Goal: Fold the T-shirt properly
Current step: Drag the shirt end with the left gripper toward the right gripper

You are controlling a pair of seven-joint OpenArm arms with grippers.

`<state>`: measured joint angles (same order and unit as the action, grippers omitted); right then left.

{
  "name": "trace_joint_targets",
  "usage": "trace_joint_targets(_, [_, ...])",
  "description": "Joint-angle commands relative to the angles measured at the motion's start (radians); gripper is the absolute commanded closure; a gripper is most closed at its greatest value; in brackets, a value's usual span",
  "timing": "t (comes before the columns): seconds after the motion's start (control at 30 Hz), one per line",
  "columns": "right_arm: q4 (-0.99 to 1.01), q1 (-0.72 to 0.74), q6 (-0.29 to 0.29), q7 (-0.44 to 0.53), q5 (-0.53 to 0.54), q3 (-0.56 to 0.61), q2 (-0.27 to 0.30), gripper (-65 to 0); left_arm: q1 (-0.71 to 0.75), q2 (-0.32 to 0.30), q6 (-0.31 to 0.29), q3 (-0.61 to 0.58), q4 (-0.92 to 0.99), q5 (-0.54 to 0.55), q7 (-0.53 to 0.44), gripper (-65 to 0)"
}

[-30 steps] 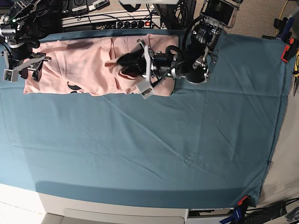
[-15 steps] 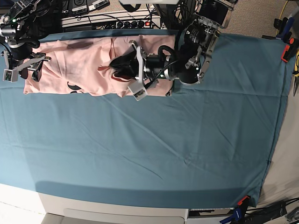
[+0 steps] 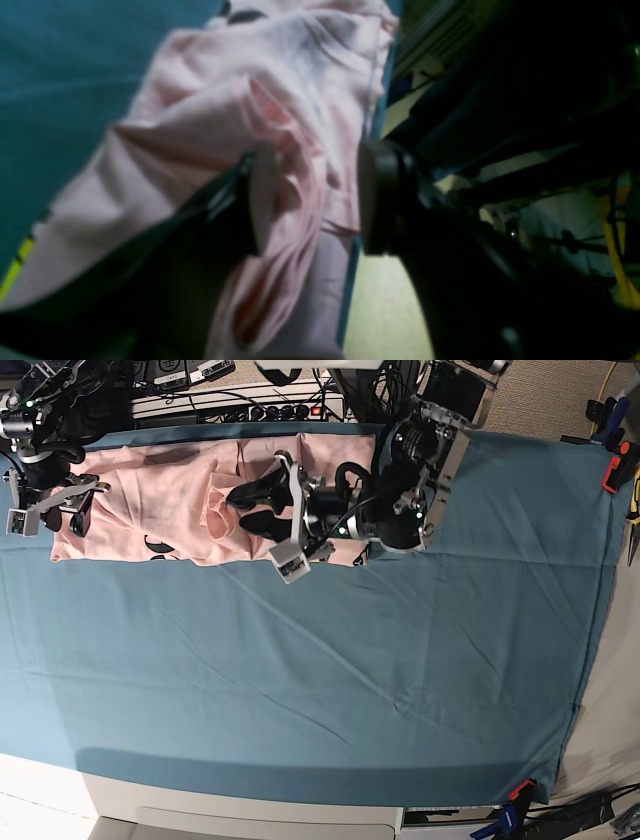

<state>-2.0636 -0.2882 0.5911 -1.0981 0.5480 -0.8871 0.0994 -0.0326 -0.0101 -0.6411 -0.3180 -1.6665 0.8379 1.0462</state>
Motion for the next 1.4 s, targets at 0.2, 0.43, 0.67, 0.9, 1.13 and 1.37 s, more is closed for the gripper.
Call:
trace_joint_targets(0.2, [-0.016,0.003,-0.005,0.029,0.011,-0.002,0.014,-29.2,-0.053,-0.008,-0.007,0.011,-0.016,0.026,0.077,0.0])
trace_joint_targets(0.43, [-0.016,0.003,-0.005,0.029,0.012,-0.002,0.014,-29.2,-0.051,-0.095,0.042,0.016,-0.019,-0.038,0.105,0.0])
trace_joint_targets(0.67, [-0.016,0.003,-0.005,0.029,0.012,-0.002,0.014,-29.2,-0.051,-0.115,0.096,0.095,-0.023,-0.089,0.08,0.0])
trace_joint_targets(0.9, [-0.016,0.003,-0.005,0.029,0.012,-0.002,0.014,-29.2,-0.031,-0.115,0.14,0.14,-0.023,-0.12,0.08,0.0])
trace_joint_targets(1.13, [-0.016,0.003,-0.005,0.03,0.012,-0.002,0.014,-29.2,0.032,-0.106,0.174,0.137,-0.025,-0.106,0.079,0.0])
trace_joint_targets(1.37, [-0.016,0.003,-0.005,0.03,0.012,-0.002,0.014,-29.2,0.051,-0.106,0.174,0.137,-0.03,-0.092,0.08,0.0])
